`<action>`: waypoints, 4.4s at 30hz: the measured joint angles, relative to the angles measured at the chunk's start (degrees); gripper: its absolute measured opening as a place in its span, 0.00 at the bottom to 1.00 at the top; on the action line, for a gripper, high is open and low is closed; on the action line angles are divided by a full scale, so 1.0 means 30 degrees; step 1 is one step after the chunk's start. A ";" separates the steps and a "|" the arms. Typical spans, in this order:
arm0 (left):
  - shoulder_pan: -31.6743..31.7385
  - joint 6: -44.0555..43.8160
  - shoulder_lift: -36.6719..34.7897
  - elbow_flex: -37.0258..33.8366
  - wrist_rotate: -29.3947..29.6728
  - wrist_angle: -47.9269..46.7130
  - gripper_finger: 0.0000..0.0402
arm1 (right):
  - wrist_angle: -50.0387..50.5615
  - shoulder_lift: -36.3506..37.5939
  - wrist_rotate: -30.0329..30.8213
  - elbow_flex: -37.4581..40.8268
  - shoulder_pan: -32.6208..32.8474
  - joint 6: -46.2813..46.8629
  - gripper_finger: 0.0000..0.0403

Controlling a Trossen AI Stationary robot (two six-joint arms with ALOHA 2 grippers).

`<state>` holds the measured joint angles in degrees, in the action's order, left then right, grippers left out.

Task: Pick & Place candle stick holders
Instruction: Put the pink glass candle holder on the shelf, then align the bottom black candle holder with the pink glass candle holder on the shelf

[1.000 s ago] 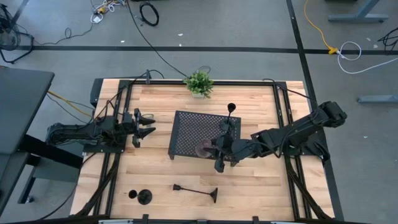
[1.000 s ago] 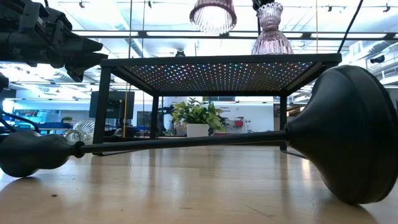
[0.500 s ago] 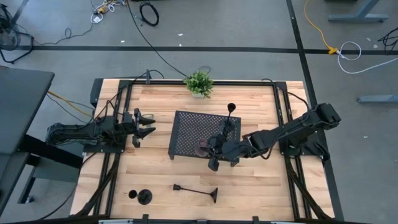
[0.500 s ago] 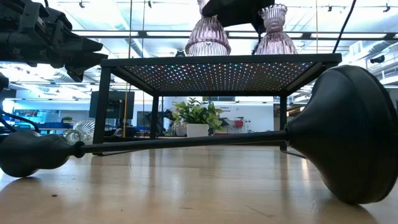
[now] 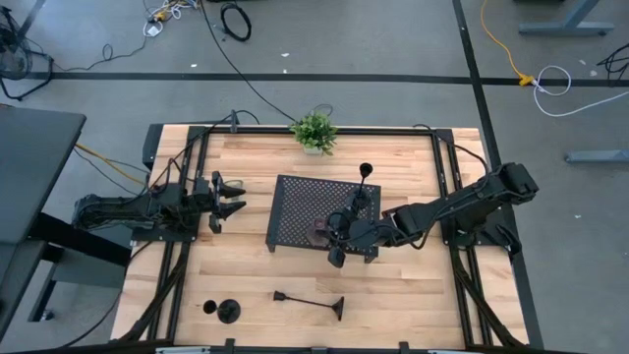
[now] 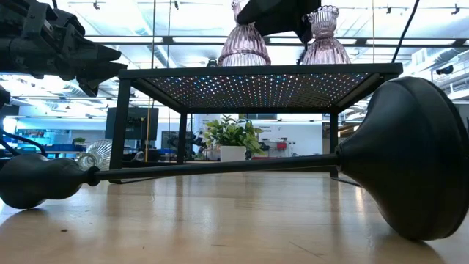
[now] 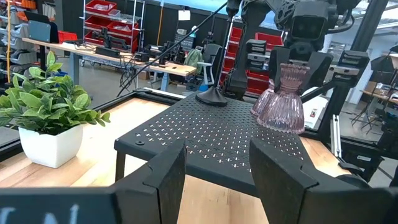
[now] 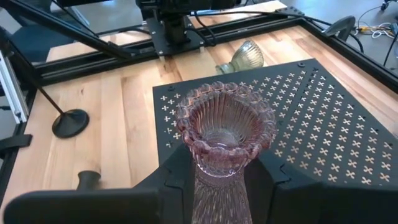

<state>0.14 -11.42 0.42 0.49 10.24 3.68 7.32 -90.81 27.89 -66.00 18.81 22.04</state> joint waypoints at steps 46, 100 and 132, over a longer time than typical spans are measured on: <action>0.0000 -0.0006 -0.0001 0.0007 -0.0010 -0.0022 0.45 | -0.0182 -0.0194 -0.0701 0.0007 0.0015 -0.0750 0.38; -0.0006 -0.0009 -0.0004 0.0007 -0.0357 -0.0044 0.45 | 0.0363 0.1414 0.0098 0.0005 0.0309 -0.1515 0.50; 0.0000 -0.1137 -0.0004 0.0007 -0.4840 -0.0022 0.45 | 0.0499 0.4403 0.0359 0.0000 0.4740 -0.1235 0.46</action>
<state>0.14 -14.83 0.40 0.51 -4.28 3.62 8.82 -77.60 28.97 -66.00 33.03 18.34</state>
